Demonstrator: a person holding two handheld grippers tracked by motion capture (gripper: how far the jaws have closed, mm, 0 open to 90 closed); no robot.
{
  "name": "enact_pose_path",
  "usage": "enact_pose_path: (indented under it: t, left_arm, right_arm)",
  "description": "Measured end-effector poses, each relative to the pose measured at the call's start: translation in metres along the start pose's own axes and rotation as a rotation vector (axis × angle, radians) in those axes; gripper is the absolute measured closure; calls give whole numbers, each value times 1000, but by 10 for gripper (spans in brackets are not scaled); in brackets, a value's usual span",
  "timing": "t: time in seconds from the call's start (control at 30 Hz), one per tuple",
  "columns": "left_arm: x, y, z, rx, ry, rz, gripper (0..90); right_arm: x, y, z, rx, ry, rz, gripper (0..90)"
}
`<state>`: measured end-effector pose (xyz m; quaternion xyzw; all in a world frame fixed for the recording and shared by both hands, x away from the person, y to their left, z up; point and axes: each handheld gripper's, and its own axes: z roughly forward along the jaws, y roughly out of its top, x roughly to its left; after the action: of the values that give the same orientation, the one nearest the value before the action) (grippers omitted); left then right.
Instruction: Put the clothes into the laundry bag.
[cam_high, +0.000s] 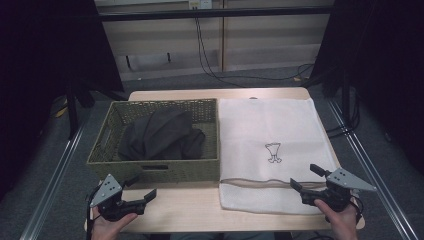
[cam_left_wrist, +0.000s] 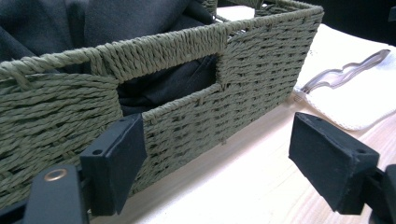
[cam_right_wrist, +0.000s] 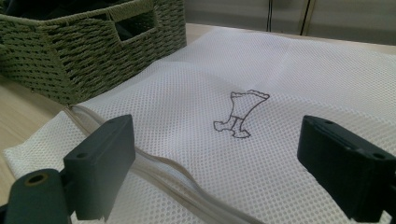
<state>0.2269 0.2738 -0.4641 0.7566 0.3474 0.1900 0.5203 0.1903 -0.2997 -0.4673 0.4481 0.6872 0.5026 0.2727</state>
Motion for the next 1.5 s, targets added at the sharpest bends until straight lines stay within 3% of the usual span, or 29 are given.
enact_pose_path:
  t: [0.13, 0.2, 0.23, 0.4, 0.47, 0.5, 0.53, 0.57, 0.6, 0.63, 0.73, 0.77, 0.87, 1.0, 1.2, 1.3, 1.33, 1.5]
  left_arm:
    - [2, 2, 3, 16, -34, -15, 177]
    - [3, 4, 5, 31, -75, -41, 216]
    - [4, 7, 6, 37, -127, -49, 229]
    - [3, 14, 4, 26, -126, -45, 236]
    - [2, 18, 3, 27, -103, -37, 234]
    - [1, 26, 2, 60, -115, -38, 209]
    - [1, 26, 2, 60, -115, -38, 192]
    - [1, 36, -2, 55, -174, -69, 193]
    - [1, 36, -2, 55, -174, -69, 193]
    - [1, 45, -5, 78, -126, -27, 192]
    - [4, 52, -4, 87, -118, -34, 199]
    - [8, 59, -2, 86, -78, -32, 197]
    - [15, 67, 1, 82, -111, -51, 193]
    - [35, 87, 14, 99, -130, -20, 153]
    - [52, 104, 29, 113, -105, 0, 96]
    - [61, 115, 38, 148, -104, -9, 92]
    - [64, 122, 44, 176, -70, 36, 89]
    - [71, 133, 53, 197, -60, 46, 37]
  right_arm:
    - [2, 0, 2, 6, 16, -1, 111]
    - [5, 0, 2, 8, 33, -8, 105]
    - [6, 0, 3, 8, 35, -13, 105]
    - [5, 0, 3, 16, 36, -17, 105]
    - [6, 1, 3, 17, 35, -11, 105]
    - [7, 1, 3, 19, 33, -13, 104]
    - [7, 1, 3, 24, 36, -18, 104]
    - [8, 1, 4, 28, 38, -19, 103]
    - [8, 1, 4, 28, 38, -19, 103]
    - [10, 1, 4, 28, 44, -21, 102]
    - [11, 1, 5, 35, 47, -22, 102]
    - [11, 1, 7, 45, 50, -22, 102]
    - [11, 1, 7, 48, 54, -20, 101]
    - [12, 1, 8, 52, 54, -16, 99]
    - [11, 0, 10, 68, 52, -23, 104]
    - [11, 1, 10, 69, 56, -19, 103]
    - [11, 1, 11, 70, 61, -24, 103]
    - [11, 1, 12, 75, 68, -23, 103]
